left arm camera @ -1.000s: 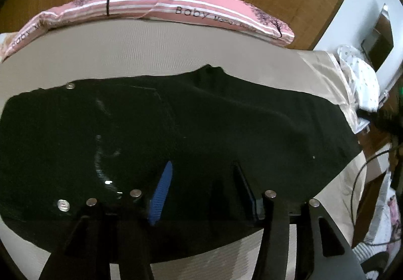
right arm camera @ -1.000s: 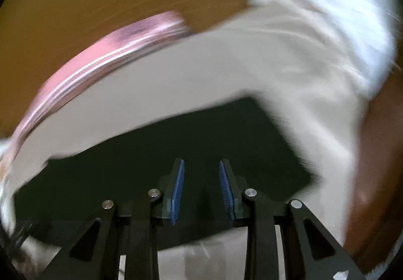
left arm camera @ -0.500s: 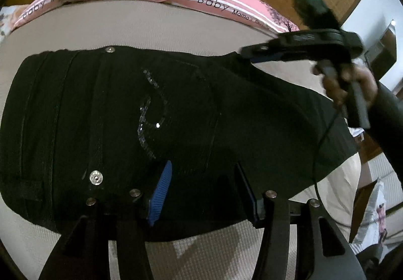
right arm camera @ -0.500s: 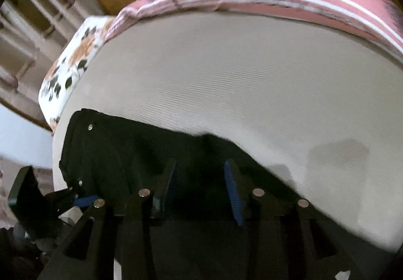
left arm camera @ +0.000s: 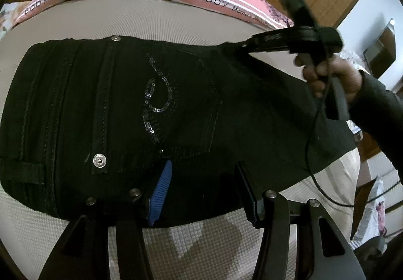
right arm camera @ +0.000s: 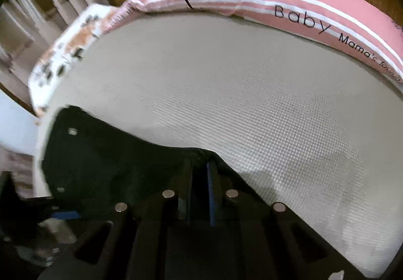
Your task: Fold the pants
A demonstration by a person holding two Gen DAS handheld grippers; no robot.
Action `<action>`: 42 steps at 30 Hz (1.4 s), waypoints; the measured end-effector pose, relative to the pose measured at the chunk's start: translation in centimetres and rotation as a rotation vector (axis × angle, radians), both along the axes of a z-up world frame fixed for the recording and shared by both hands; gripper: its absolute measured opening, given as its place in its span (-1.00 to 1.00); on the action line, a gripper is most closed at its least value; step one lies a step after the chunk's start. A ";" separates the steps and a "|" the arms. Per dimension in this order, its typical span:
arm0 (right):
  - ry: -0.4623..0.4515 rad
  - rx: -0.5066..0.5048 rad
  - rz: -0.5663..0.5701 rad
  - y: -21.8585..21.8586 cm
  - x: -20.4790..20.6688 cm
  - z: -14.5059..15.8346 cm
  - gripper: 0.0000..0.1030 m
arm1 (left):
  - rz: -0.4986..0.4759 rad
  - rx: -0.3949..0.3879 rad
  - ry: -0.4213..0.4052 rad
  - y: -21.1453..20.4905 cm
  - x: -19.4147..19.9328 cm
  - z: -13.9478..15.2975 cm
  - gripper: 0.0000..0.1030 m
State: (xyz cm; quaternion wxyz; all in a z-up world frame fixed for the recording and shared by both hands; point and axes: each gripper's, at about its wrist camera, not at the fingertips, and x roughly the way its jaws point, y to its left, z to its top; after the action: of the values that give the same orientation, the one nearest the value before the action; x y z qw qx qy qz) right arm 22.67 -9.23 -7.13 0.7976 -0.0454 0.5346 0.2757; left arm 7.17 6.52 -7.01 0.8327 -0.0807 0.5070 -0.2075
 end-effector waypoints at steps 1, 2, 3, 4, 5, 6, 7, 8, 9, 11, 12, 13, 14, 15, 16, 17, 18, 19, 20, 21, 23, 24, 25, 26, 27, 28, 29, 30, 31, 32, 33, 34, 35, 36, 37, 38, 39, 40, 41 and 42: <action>-0.005 0.011 -0.021 0.0 0.2 -0.4 -0.85 | 0.000 0.001 -0.003 0.0 -0.1 0.0 0.03; -0.003 0.018 -0.031 -0.2 0.3 -0.3 -0.82 | -0.001 0.001 -0.004 0.0 -0.2 0.0 0.03; 0.002 0.024 -0.044 -0.2 0.4 -0.3 -0.80 | -0.001 0.001 -0.004 0.1 -0.2 0.0 0.03; 0.005 0.026 -0.063 -0.3 0.5 -0.2 -0.73 | -0.001 0.001 -0.004 0.0 -0.3 0.0 0.03; 0.011 0.027 -0.074 -0.8 0.3 0.0 -0.53 | -0.002 0.002 -0.005 0.0 -0.3 0.0 0.03; 0.009 0.019 -0.090 -1.0 0.1 0.2 -0.43 | -0.003 0.004 -0.006 -0.2 -0.2 0.1 0.03; -0.026 0.011 -0.127 -1.6 -0.5 1.1 -0.28 | -0.002 0.007 -0.008 -0.2 -0.4 0.1 0.03; -0.048 0.022 -0.147 -2.3 -1.2 1.7 -0.27 | -0.002 0.010 -0.009 -0.3 -0.5 0.1 0.03; -0.073 0.033 -0.175 -3.2 -2.1 2.6 -0.27 | -0.002 0.013 -0.012 -0.3 -0.6 0.1 0.03; -0.088 0.042 -0.206 -4.3 -3.7 3.6 -0.13 | -0.003 0.016 -0.016 -0.3 -0.7 0.1 0.03; -0.087 0.047 -0.215 -5.1 -4.8 3.7 -0.13 | -0.004 0.016 -0.016 -0.3 -0.8 0.1 0.03; -0.088 0.040 -0.220 -5.7 -5.8 3.6 -0.13 | -0.004 0.016 -0.017 -0.3 -0.8 0.1 0.03; -0.081 0.032 -0.226 -6.3 -6.5 3.3 -0.13 | -0.004 0.019 -0.017 -0.3 -0.8 0.2 0.03; -0.069 0.028 -0.236 -6.8 -7.1 2.8 -0.13 | -0.007 0.026 -0.018 -0.4 -0.9 0.2 0.03; -0.044 0.021 -0.266 -7.9 -8.1 1.9 -0.13 | -0.012 0.038 -0.022 -0.5 -0.9 0.2 0.03; -0.032 0.015 -0.288 -8.4 -8.6 1.4 -0.13 | -0.018 0.052 -0.026 -0.7 -1.0 0.3 0.03; -0.022 0.013 -0.309 -9.3 -9.1 0.8 -0.13 | -0.022 0.062 -0.030 -0.9 -1.1 0.3 0.03; -0.008 0.011 -0.351 -10.8 -9.9 0.2 -0.13 | -0.026 0.075 -0.035 -1.0 -1.2 0.3 0.03; -0.006 0.023 -0.378 -11.9 -10.5 -0.1 -0.14 | -0.027 0.080 -0.037 -1.1 -1.2 0.3 0.03; -0.009 0.037 -0.397 -12.6 -11.1 -0.1 -0.14 | -0.029 0.089 -0.038 -1.2 -1.1 0.3 0.03; -0.008 0.073 -0.465 -15.1 -12.8 0.2 -0.14 | -0.035 0.105 -0.035 -1.4 -1.1 0.4 0.03; -0.010 0.073 -0.489 -16.0 -13.4 0.2 -0.13 | -0.036 0.109 -0.034 -1.5 -1.0 0.4 0.03; -0.008 0.072 -0.518 -17.1 -14.3 0.2 -0.12 | -0.035 0.113 -0.032 -1.5 -0.9 0.5 0.03; 0.001 0.075 -0.552 -18.5 -15.4 0.1 -0.12 | -0.042 0.122 -0.030 -1.6 -0.9 0.6 0.04; 0.009 0.083 -0.591 -20.0 -16.5 -0.1 -0.13 | -0.048 0.132 -0.030 -1.8 -0.9 0.7 0.05; 0.009 0.103 -0.623 -21.3 -17.7 0.0 -0.13 | -0.048 0.142 -0.029 -1.9 -0.7 0.9 0.05; 0.010 0.113 -0.658 -22.4 -18.6 0.1 -0.13 | -0.044 0.152 -0.026 -2.0 -0.6 1.2 0.06; 0.008 0.138 -0.719 -24.2 -19.9 0.4 -0.13 | -0.038 0.150 -0.027 -2.1 -0.5 1.6 0.07; 0.006 0.163 -0.751 -25.3 -20.6 0.6 -0.12 | -0.030 0.133 -0.034 -2.0 -0.4 2.2 0.07; 0.005 0.214 -0.813 -27.3 -22.0 0.8 -0.11 | -0.026 0.109 -0.043 -2.0 -0.3 2.8 0.08; 0.007 0.258 -0.881 -29.4 -23.4 0.9 -0.11 | -0.021 0.090 -0.051 -2.1 -0.1 3.4 0.10; 0.009 0.295 -0.936 -31.1 -24.5 0.9 -0.10 | -0.018 0.072 -0.054 -2.3 0.1 3.9 0.12; 0.009 0.329 -0.990 -32.9 -25.6 0.7 -0.10 | -0.023 0.056 -0.054 -2.5 0.4 4.4 0.14; 0.013 0.358 -1.042 -34.6 -26.6 0.6 -0.10 | -0.029 0.046 -0.052 -2.9 0.7 4.7 0.14; 0.018 0.384 -1.091 -36.2 -27.7 0.3 -0.09 | -0.035 0.041 -0.051 -3.3 0.9 4.9 0.14; 0.022 0.403 -1.132 -37.4 -28.4 0.1 -0.10 | -0.049 0.037 -0.048 -3.9 1.1 5.1 0.14; 0.024 0.423 -1.169 -38.5 -29.1 -0.1 -0.10 | -0.060 0.036 -0.042 -4.5 1.3 5.1 0.14; 0.026 0.444 -1.207 -39.9 -29.8 -0.4 -0.10 | -0.068 0.036 -0.032 -5.1 1.5 5.0 0.14; 0.027 0.461 -1.244 -41.0 -30.5 -0.8 -0.10 | -0.082 0.034 -0.022 -5.7 1.7 4.9 0.14; 0.023 0.471 -1.269 -41.8 -30.9 -1.0 -0.10 | -0.094 0.034 -0.012 -6.4 1.8 4.7 0.14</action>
State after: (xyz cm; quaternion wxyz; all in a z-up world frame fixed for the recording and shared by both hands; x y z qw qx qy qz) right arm -8.26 -51.04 -8.13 0.7878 0.4552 0.3918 -0.1364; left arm 8.97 0.14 -2.30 0.8264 -0.0415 0.5085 -0.2381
